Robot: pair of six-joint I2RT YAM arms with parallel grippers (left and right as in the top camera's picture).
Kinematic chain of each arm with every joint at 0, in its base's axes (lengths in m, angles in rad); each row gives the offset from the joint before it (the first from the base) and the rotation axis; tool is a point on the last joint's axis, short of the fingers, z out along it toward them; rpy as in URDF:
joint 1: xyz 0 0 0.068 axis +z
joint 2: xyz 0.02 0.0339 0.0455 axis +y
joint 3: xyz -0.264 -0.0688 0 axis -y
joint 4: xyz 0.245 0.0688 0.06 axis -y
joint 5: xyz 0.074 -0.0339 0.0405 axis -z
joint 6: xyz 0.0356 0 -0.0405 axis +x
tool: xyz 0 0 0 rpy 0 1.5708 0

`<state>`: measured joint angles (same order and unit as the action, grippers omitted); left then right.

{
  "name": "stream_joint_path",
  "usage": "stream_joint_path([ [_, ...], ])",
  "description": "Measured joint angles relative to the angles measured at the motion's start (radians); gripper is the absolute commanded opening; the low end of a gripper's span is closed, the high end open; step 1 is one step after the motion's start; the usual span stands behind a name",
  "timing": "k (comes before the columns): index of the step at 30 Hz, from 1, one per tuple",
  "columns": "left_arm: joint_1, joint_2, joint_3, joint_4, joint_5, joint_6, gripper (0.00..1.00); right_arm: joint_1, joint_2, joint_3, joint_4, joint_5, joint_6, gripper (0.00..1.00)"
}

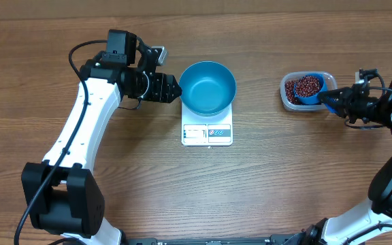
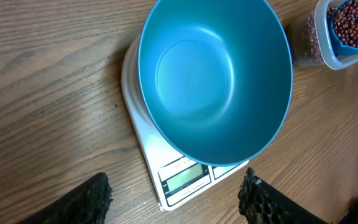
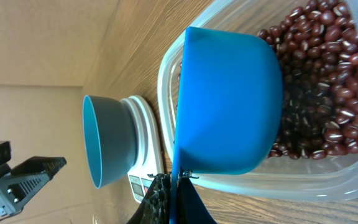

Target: Scoop item into bowl and weigh 150g on scale

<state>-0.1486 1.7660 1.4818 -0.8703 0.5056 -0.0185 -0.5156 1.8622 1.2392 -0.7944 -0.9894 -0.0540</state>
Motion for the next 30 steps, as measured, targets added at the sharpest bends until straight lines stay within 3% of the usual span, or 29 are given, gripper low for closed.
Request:
stream_joint_path([
  [13,-0.029,0.0,0.0,-0.021,0.0,0.0,0.59,-0.061,0.0,-0.002,-0.026,-0.086,-0.06,0.03],
  [18,-0.029,0.0,0.0,-0.021,-0.001,0.0,0.5,-0.1,0.0,-0.002,-0.072,-0.139,-0.116,0.03],
  [24,-0.035,0.0,0.0,-0.033,-0.002,0.005,0.25,-0.107,0.0,-0.002,-0.075,-0.228,-0.162,0.04],
  [30,-0.07,0.0,0.0,-0.033,-0.025,0.008,0.22,-0.106,0.0,-0.002,-0.079,-0.301,-0.194,0.03],
])
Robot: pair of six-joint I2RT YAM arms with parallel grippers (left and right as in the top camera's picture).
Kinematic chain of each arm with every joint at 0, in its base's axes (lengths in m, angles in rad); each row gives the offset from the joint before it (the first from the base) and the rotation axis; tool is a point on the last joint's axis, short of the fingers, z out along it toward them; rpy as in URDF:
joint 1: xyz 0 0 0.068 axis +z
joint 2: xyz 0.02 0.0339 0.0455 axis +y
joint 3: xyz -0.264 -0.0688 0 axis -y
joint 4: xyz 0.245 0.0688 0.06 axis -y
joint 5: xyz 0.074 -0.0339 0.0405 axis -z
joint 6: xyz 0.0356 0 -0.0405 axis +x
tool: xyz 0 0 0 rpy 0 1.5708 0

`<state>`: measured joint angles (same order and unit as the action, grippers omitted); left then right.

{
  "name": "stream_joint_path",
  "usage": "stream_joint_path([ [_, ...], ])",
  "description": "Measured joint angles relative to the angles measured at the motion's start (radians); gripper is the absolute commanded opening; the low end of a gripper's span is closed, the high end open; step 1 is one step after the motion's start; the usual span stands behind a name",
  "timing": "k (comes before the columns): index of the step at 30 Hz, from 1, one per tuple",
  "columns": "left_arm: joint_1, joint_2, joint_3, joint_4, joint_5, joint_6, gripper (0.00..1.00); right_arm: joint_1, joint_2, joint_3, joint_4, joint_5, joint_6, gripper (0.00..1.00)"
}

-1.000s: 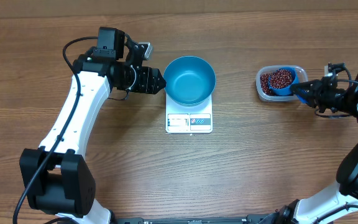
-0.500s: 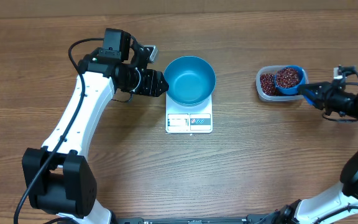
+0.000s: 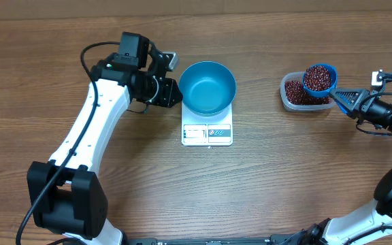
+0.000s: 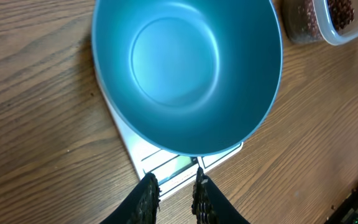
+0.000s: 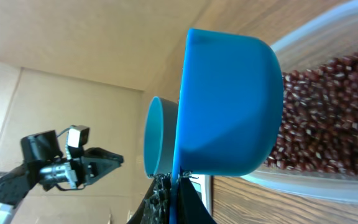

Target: Scoop item into bowl and weigh 150g on scale

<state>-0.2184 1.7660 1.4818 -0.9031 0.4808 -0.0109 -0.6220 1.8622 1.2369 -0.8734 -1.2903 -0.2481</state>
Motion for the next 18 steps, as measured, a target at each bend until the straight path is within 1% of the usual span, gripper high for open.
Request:
stream_joint_path([
  [4,-0.018,0.0,0.0,0.0,-0.016,0.0,0.2,0.0,0.0,0.0,-0.001,-0.066,-0.023,0.03],
  [10,-0.031,0.0,0.0,0.001,-0.035,0.0,0.19,0.0,0.0,0.0,0.005,-0.17,-0.042,0.03],
  [18,-0.044,0.0,0.0,0.007,-0.063,-0.001,0.19,0.0,0.0,0.0,-0.002,-0.204,-0.037,0.03],
])
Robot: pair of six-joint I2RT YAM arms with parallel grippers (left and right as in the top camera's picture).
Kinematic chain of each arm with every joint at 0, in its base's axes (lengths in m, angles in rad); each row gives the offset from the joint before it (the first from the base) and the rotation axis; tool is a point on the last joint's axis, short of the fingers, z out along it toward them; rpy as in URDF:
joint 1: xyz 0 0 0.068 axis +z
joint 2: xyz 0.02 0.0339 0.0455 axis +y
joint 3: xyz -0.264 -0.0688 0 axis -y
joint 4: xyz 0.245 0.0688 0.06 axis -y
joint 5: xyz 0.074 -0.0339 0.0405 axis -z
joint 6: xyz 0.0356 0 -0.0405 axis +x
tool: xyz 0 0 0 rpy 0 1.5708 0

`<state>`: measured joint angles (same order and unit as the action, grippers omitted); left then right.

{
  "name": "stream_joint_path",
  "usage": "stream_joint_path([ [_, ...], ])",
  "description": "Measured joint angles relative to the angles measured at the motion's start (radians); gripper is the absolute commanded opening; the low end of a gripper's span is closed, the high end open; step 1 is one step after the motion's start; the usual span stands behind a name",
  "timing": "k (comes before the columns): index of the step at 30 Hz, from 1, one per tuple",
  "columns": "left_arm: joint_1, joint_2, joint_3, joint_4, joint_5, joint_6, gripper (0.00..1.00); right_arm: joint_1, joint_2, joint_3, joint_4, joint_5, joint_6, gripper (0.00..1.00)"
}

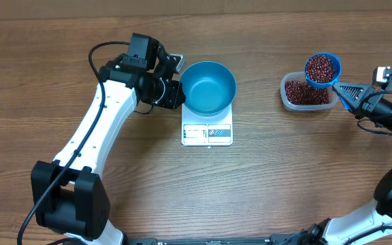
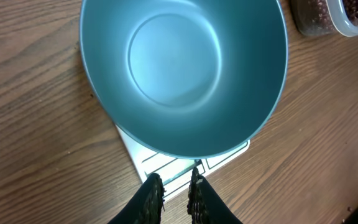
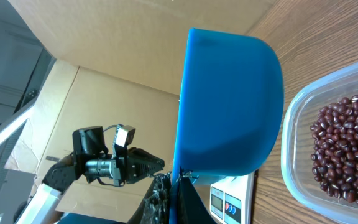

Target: Scoop item into bowl and weigh 150g on scale

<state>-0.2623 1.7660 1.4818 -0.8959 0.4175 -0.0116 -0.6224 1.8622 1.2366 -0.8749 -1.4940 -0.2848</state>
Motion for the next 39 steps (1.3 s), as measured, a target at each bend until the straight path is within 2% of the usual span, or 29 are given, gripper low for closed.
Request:
stream_joint_path([
  [5,0.0,0.0,0.0,0.006,-0.014,-0.009,0.17,0.0,0.0,0.0,0.005,-0.003,0.004,0.03],
  [9,-0.005,0.0,0.0,0.005,-0.019,-0.014,0.04,0.0,0.0,0.0,0.025,-0.006,0.004,0.03],
  [18,-0.114,0.0,0.0,-0.013,-0.08,-0.066,0.04,0.0,0.0,0.0,0.029,-0.01,0.004,0.04],
  [32,-0.425,-0.004,0.0,-0.105,-0.36,-0.089,0.04,0.0,0.0,0.0,0.029,0.018,0.004,0.04],
  [36,-0.439,-0.008,-0.007,-0.061,-0.483,-0.085,0.04,0.0,0.0,0.0,0.03,0.021,0.004,0.04],
  [39,-0.432,-0.008,-0.014,-0.016,-0.505,-0.082,0.04,0.0,0.0,0.0,0.03,0.022,0.004,0.03],
])
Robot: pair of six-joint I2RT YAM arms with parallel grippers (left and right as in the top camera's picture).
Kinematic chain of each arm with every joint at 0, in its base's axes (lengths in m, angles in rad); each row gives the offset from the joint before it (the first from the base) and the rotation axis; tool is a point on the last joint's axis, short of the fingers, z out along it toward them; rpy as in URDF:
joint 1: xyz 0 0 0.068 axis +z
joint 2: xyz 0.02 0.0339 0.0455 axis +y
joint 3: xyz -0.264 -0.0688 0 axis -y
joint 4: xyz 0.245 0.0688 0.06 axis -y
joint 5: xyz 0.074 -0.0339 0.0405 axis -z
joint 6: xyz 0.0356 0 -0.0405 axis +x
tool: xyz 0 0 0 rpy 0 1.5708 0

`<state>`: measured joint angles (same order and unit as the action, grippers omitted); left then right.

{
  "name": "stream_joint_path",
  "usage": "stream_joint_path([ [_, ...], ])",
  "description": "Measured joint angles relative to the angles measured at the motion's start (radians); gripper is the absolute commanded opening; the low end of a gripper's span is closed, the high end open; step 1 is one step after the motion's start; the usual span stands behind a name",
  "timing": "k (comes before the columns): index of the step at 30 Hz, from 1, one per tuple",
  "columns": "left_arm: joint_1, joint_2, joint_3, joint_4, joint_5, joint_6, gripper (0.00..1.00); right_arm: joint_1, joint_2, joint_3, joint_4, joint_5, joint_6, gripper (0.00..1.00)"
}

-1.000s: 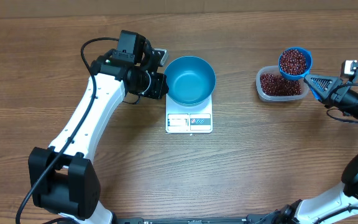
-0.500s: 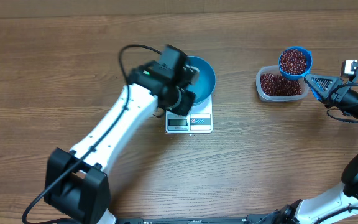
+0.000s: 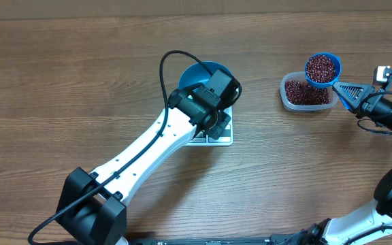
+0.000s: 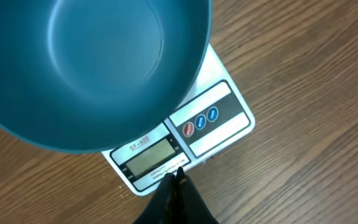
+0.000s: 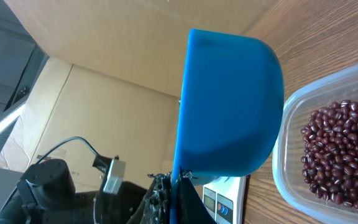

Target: Scoop item into bowl and weigh 150g on scale

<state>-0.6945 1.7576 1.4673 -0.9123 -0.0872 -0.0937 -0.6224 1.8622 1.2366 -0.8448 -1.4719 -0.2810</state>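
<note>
The blue bowl [image 4: 92, 62] sits empty on the white scale [image 4: 229, 118]. My left gripper [image 4: 178, 176] is shut, with its tips at the front panel just below the display [image 4: 146, 159]; whether they touch it I cannot tell. From overhead the left wrist [image 3: 209, 102] covers most of the bowl [image 3: 197, 68] and scale [image 3: 224, 139]. My right gripper [image 5: 176, 186] is shut on the handle of the blue scoop [image 5: 229, 106]. The scoop [image 3: 322, 68], full of red beans, hangs over the far edge of the bean container [image 3: 303, 93].
The clear plastic container [image 5: 334, 149] holds several red beans at the right of the table. The left arm's black cable [image 3: 172, 64] loops over the bowl's left side. Bare wooden table [image 3: 305, 170] lies in front of the scale.
My left arm has moved from the bowl's left side to over the scale, its shut tips now at the front panel. The right gripper and the full scoop have not moved.
At first my left gripper stood open left of the bowl while the scoop lay in the beans. Then the left gripper was shut and the scoop hung full above the container. It then held still over the far rim, and the left gripper now points at the scale's panel.
</note>
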Motion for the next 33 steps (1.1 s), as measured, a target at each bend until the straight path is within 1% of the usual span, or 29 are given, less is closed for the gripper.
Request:
stream_joint_path([
  [2,0.002,0.0,-0.004,-0.002,0.005,0.0,0.04,0.0,0.0,0.0,0.004,0.002,0.0,0.04],
  [5,0.002,0.0,-0.023,0.039,0.024,0.0,0.04,0.0,0.0,0.0,0.005,0.003,0.0,0.03],
  [8,0.002,-0.002,-0.061,0.106,0.035,0.015,0.04,0.0,0.0,0.0,0.006,0.003,0.0,0.04],
  [17,0.002,-0.002,-0.184,0.184,0.05,0.026,0.04,0.0,0.0,0.0,0.007,0.01,0.0,0.04],
  [22,0.002,-0.002,-0.248,0.262,0.05,0.027,0.04,0.0,0.0,0.0,0.006,0.022,0.0,0.04],
  [27,0.002,-0.002,-0.316,0.373,0.051,0.042,0.04,0.0,0.0,0.0,-0.002,0.045,0.0,0.04],
  [33,0.002,-0.002,-0.348,0.454,0.053,0.042,0.04,0.0,0.0,0.0,-0.001,0.048,0.0,0.04],
])
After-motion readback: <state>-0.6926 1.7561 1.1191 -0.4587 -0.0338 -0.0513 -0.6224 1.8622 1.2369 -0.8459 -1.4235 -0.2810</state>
